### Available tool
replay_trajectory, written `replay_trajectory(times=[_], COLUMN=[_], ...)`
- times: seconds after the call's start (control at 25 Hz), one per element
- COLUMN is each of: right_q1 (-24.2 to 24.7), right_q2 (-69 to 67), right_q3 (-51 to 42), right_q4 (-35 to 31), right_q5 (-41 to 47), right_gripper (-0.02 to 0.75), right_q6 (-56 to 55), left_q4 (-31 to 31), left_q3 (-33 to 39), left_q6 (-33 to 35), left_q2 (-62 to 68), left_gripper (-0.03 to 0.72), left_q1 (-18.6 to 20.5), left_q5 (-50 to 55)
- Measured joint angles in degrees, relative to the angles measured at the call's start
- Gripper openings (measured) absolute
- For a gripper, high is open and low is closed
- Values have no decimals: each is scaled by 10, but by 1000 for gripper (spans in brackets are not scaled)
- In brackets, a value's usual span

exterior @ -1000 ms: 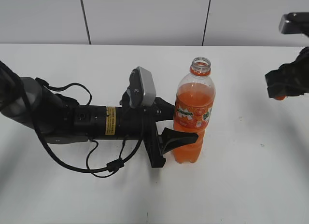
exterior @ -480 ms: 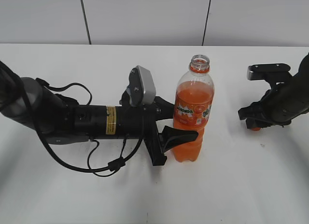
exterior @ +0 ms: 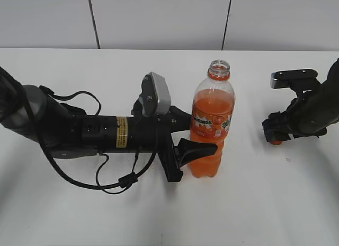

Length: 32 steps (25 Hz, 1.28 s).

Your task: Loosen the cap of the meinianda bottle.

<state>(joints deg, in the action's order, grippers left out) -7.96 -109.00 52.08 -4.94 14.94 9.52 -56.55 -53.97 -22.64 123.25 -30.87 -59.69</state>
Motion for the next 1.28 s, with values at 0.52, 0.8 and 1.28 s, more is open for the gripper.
replay_trajectory(times=[0.52, 0.8, 1.28], right_q1=[0, 0, 0], right_q2=[0, 31, 145], right_q3=[0, 0, 0], right_q4=[0, 0, 65], right_q5=[10, 54, 19], right_gripper=[536, 536, 540], right_q6=[-1, -2, -2], left_q4=[-2, -77, -317], left_q3=[0, 0, 0], left_q6=[-2, -18, -178], left_q2=[0, -3, -95], left_gripper=[620, 599, 581], left_q1=[0, 12, 174], left_q5=[13, 14, 121])
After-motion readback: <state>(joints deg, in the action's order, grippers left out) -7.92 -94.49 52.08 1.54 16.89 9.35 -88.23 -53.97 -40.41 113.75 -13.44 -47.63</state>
